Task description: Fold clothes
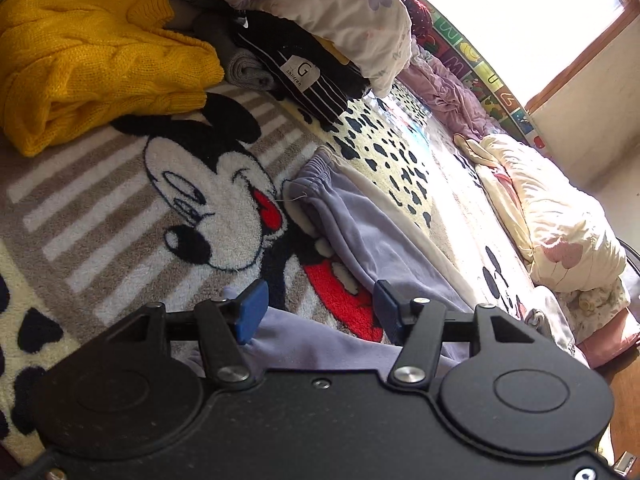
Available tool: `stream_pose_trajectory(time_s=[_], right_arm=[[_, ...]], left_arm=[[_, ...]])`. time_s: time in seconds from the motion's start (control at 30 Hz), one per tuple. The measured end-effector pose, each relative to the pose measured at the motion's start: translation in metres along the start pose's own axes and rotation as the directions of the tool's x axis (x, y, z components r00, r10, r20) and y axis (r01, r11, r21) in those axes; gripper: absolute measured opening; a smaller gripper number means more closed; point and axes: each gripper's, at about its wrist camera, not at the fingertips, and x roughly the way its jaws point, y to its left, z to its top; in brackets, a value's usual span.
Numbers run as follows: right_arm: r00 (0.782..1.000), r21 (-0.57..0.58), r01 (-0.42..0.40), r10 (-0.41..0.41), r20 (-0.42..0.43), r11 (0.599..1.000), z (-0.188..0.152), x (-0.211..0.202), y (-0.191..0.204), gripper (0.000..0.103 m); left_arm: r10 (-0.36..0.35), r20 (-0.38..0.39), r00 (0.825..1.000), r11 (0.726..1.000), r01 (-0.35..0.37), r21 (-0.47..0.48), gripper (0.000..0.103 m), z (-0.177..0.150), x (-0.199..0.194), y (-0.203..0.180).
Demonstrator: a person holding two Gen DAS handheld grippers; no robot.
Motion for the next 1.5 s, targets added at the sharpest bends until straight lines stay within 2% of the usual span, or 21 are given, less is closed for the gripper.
stream_pose_trajectory(time_s=[0.07,0.1,0.13,0.27,0.4,0.5,0.57,0.67,0.8,0.9,0.93,0.97,1.07,1.1,1.13,1.17,1.2,1.3,1.4,1.5], right_arm=[[1.000,-0.008,0.001,-0.001,0.003,1.000,-0.001,-0.003,0.001,0.045],[1.000,-0.015,0.007,-0.007,0.005,1.000,-0.001,-0.005,0.002,0.040],[1.000,-0.021,0.012,-0.012,0.008,1.000,-0.001,-0.008,0.003,0.026],[0.999,-0.047,0.034,-0.033,0.018,0.998,-0.002,-0.017,0.005,0.023],[0.998,-0.073,0.056,-0.054,0.029,0.996,-0.002,-0.026,0.007,0.025],[0.995,-0.102,0.085,-0.080,0.055,0.991,-0.004,-0.035,0.010,0.031],[0.991,-0.126,0.114,-0.104,0.086,0.985,-0.006,-0.041,0.013,0.040],[0.983,-0.156,0.149,-0.129,0.133,0.976,-0.010,-0.050,0.019,0.041],[0.981,-0.252,0.120,-0.076,0.177,0.960,-0.023,-0.058,0.043,0.041],[0.994,-0.368,0.012,0.031,0.109,0.930,-0.047,-0.049,0.069,0.042],[0.996,-0.411,-0.021,0.055,0.071,0.911,-0.058,-0.043,0.079,0.041],[0.997,-0.453,-0.043,0.067,0.039,0.891,-0.069,-0.039,0.088,0.041],[0.998,-0.542,-0.060,0.070,-0.002,0.838,-0.095,-0.035,0.106,0.040],[0.997,-0.552,-0.062,0.070,-0.006,0.831,-0.100,-0.037,0.109,0.040],[0.997,-0.549,-0.066,0.070,-0.013,0.833,-0.103,-0.039,0.108,0.040],[0.998,-0.537,-0.066,0.068,-0.015,0.841,-0.105,-0.042,0.105,0.040],[0.998,-0.523,-0.064,0.068,-0.011,0.850,-0.106,-0.046,0.101,0.040],[0.997,-0.421,-0.058,0.070,0.012,0.905,-0.098,-0.059,0.079,0.040],[0.996,-0.310,-0.044,0.067,0.066,0.950,-0.086,-0.077,0.052,0.041],[0.992,-0.229,-0.027,0.053,0.111,0.973,-0.071,-0.087,0.027,0.041]], left_arm=[[0.016,-0.002,1.000,1.000,-0.016,-0.005,0.057,-0.003,-0.007,0.004],[0.025,-0.006,1.000,1.000,-0.025,-0.008,0.057,-0.005,-0.010,0.006],[0.038,-0.008,0.999,0.999,-0.038,-0.011,0.057,-0.006,-0.012,0.007],[0.108,0.006,0.994,0.994,-0.108,-0.008,0.057,-0.013,-0.025,0.012],[0.177,0.022,0.984,0.984,-0.178,0.004,0.057,-0.018,-0.031,0.017],[0.192,0.015,0.981,0.981,-0.193,0.006,0.059,-0.021,-0.032,0.017],[0.201,0.009,0.980,0.979,-0.201,0.022,0.059,-0.023,-0.032,0.014],[0.218,0.001,0.976,0.975,-0.218,0.047,0.060,-0.028,-0.029,0.010],[0.263,0.017,0.965,0.960,-0.263,0.097,0.059,-0.030,-0.017,0.004],[0.269,-0.011,0.963,0.953,-0.264,0.147,0.018,-0.034,-0.009,0.000],[0.265,-0.013,0.964,0.954,-0.261,0.146,0.010,-0.035,-0.013,-0.002],[0.260,-0.010,0.966,0.957,-0.256,0.133,0.009,-0.034,-0.022,-0.003],[0.255,0.018,0.967,0.960,-0.256,0.110,0.010,-0.027,-0.047,-0.006],[0.276,0.003,0.961,0.954,-0.274,0.124,0.014,-0.025,-0.046,-0.005],[0.301,-0.022,0.953,0.945,-0.295,0.144,0.039,-0.024,-0.041,-0.003],[0.335,-0.040,0.941,0.934,-0.326,0.147,0.049,-0.024,-0.036,0.002],[0.348,-0.036,0.937,0.930,-0.340,0.136,0.051,-0.025,-0.038,0.005],[0.334,0.006,0.942,0.937,-0.333,0.104,0.054,-0.028,-0.053,0.009],[0.287,0.009,0.958,0.951,-0.286,0.118,0.054,-0.031,-0.057,0.001],[0.240,0.014,0.971,0.962,-0.240,0.130,0.054,-0.034,-0.055,-0.011]])
